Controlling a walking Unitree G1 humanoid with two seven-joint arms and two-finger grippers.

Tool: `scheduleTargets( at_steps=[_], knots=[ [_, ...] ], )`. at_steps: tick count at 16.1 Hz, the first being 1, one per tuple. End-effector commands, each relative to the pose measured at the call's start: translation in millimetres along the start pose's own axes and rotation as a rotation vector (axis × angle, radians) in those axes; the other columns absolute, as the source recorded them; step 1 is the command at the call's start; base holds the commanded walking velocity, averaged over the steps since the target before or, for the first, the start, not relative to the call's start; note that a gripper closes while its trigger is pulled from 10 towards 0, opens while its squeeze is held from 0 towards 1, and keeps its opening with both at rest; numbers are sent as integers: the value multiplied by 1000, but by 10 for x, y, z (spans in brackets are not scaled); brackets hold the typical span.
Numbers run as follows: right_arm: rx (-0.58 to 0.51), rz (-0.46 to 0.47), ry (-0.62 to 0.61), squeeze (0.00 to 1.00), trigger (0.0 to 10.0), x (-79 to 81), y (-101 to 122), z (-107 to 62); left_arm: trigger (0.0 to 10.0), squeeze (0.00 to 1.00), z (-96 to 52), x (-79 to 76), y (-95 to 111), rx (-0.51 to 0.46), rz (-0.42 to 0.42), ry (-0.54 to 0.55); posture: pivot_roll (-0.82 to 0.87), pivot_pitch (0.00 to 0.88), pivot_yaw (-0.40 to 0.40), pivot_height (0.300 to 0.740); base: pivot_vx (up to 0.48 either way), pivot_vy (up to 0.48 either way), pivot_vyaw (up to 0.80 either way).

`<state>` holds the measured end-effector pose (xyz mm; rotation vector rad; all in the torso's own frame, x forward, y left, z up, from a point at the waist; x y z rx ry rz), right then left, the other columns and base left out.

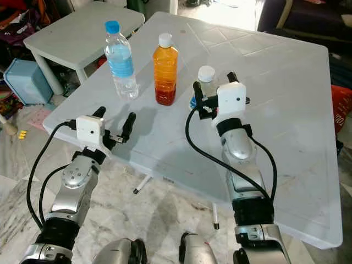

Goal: Restocking fridge

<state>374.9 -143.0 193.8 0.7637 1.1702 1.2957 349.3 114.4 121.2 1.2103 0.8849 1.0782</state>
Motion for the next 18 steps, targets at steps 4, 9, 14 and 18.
scheduleTargets(
  at_steps=[4,9,14,18],
  knots=[
    [5,34,-31,0,10000,-74,0,90,10000,0,24,-26,64,-11,11,-18,-66,145,30,740,0,0,0],
    [30,38,0,0,10000,-19,-42,236,10000,0,32,-29,69,-8,17,-27,-57,150,38,740,0,0,0],
    [33,42,12,0,10000,44,-42,364,10000,0,-8,16,62,3,31,-24,-36,156,48,740,0,0,0],
    [31,51,26,0,3333,70,-28,435,10000,0,10,20,70,7,38,-33,-33,154,57,740,0,0,0]
  ],
)
Point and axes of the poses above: a point about 5 cm out from each wrist's last joint towards the gripper, its own z axis pointing out of the wrist towards the gripper, its own y axis along the axis of the wrist's last joint, x = y × z, the point moved 5 cm from there along z, pointing out of the wrist towards the gripper, and after that the axes turned 2 degrees about -z, right-handed, at the moved point
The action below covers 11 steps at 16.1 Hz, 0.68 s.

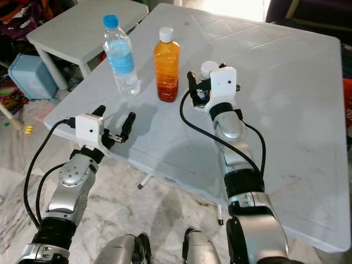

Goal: Restocking fridge

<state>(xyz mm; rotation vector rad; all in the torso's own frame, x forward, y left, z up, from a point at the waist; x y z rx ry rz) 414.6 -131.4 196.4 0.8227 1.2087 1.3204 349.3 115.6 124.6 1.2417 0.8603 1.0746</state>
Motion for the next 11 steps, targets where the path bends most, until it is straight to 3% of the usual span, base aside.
scheduleTargets(
  at_steps=[1,11],
  knots=[
    [-30,10,14,0,0,15,76,47,10000,0,12,-2,38,-2,18,-12,-32,153,58,740,0,0,0],
    [-45,-31,24,0,0,40,56,33,10000,0,40,-26,33,3,19,-25,-40,149,65,740,0,0,0]
  ],
)
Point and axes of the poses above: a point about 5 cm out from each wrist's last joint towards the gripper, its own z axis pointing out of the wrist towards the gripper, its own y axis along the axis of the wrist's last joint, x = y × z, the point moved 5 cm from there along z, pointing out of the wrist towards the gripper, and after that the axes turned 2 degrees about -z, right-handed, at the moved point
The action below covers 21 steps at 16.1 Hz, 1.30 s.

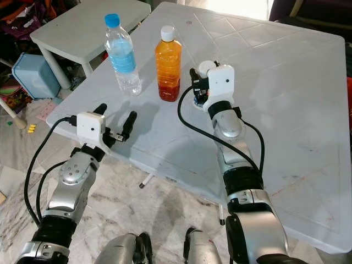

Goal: Restocking fridge

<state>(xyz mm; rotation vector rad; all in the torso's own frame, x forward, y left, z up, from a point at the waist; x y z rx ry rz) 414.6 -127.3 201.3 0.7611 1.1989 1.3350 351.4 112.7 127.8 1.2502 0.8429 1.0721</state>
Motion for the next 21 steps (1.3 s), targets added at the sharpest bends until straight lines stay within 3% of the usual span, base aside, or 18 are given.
scheduleTargets(
  at_steps=[1,4,6,7,8,9,10,13,16,19,21],
  knots=[
    [-3,-9,4,0,0,22,4,7,10000,0,-3,-15,-6,8,8,-11,-40,149,64,740,0,0,0],
    [-12,-12,10,0,0,63,20,-18,10000,0,-83,48,-82,40,23,2,-43,149,58,740,0,0,0],
    [-14,-10,36,0,0,132,9,-133,10000,0,-118,169,-150,87,48,62,-39,153,48,740,0,0,0],
    [-24,-12,52,0,1216,141,34,-190,10000,0,-117,189,-118,82,50,66,-42,155,47,740,0,0,0],
    [-33,-21,67,0,4706,130,68,-232,10000,0,-120,204,-96,75,54,67,-42,155,47,740,0,0,0],
    [-39,-27,69,0,8902,106,91,-259,10000,0,-121,215,-92,74,57,69,-53,158,41,740,0,0,0],
    [-34,-8,62,0,10000,47,115,-322,10000,0,-133,242,-110,77,55,81,-60,156,39,740,0,0,0],
    [-39,-25,81,0,10000,31,176,-427,10000,0,-114,243,-150,91,42,99,-113,133,47,740,0,0,0],
    [-42,-31,175,0,10000,237,208,-615,10000,0,-33,142,-163,91,28,67,-136,116,69,740,0,0,0],
    [-37,5,134,0,10000,247,206,-644,10000,0,4,148,-137,84,27,71,-127,106,70,740,0,0,0],
    [7,8,102,0,10000,272,115,-752,10000,0,-32,198,-148,86,34,84,-116,106,63,740,0,0,0]
  ],
)
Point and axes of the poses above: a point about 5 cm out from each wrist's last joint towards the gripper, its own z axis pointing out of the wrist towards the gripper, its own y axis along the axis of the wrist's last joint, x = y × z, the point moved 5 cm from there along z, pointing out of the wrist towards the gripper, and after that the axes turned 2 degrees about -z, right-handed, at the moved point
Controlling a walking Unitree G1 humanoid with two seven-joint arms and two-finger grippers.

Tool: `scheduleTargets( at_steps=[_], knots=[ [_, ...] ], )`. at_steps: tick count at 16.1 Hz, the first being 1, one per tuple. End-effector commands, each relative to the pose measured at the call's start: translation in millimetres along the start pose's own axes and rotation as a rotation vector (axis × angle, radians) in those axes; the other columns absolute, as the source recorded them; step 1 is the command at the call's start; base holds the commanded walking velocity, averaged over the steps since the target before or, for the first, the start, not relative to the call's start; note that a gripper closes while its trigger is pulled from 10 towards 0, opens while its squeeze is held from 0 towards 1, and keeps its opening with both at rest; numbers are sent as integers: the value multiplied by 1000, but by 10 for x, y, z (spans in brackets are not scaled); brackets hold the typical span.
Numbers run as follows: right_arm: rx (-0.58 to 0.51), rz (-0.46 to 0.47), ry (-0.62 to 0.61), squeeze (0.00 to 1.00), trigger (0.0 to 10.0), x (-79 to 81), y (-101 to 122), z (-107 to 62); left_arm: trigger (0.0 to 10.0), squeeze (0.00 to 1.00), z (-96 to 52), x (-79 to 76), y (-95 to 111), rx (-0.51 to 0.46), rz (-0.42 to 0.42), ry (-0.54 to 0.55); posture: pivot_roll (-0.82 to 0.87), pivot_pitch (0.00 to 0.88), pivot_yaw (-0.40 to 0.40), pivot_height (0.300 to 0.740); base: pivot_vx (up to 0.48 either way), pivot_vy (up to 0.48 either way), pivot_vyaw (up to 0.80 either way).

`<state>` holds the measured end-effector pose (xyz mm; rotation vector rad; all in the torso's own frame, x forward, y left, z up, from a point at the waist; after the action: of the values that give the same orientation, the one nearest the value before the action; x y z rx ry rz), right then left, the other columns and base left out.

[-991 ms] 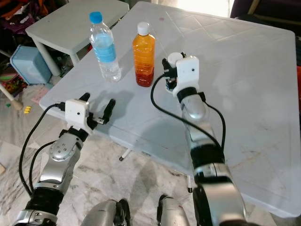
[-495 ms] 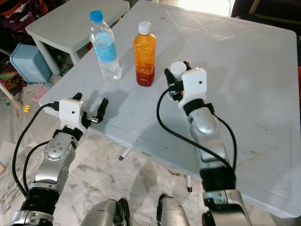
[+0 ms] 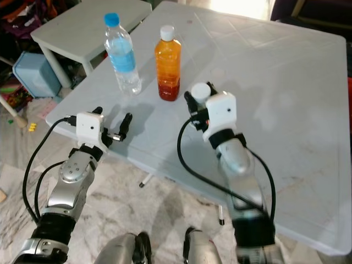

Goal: Restocking fridge

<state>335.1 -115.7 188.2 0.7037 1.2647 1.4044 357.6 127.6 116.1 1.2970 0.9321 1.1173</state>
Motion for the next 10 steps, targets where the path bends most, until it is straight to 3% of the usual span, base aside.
scheduleTargets(
  at_steps=[1,10],
  knots=[
    [38,2,-1,0,10000,58,-63,-73,10000,0,-55,84,-60,16,11,24,-120,103,59,740,-262,0,0],
    [14,17,-105,0,10000,12,50,80,10000,0,-14,61,-73,15,4,25,-136,86,57,740,-261,0,0]
  ],
)
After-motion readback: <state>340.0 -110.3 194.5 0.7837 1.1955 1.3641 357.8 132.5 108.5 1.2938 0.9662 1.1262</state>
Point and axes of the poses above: a point about 5 cm out from each wrist's last joint towards the gripper, its own z axis pointing out of the wrist towards the gripper, its own y axis along the axis of the wrist's last joint, x = y × z, the point moved 5 cm from there along z, pointing out of the wrist towards the gripper, and after that the axes turned 2 degrees about -z, right-handed, at the moved point
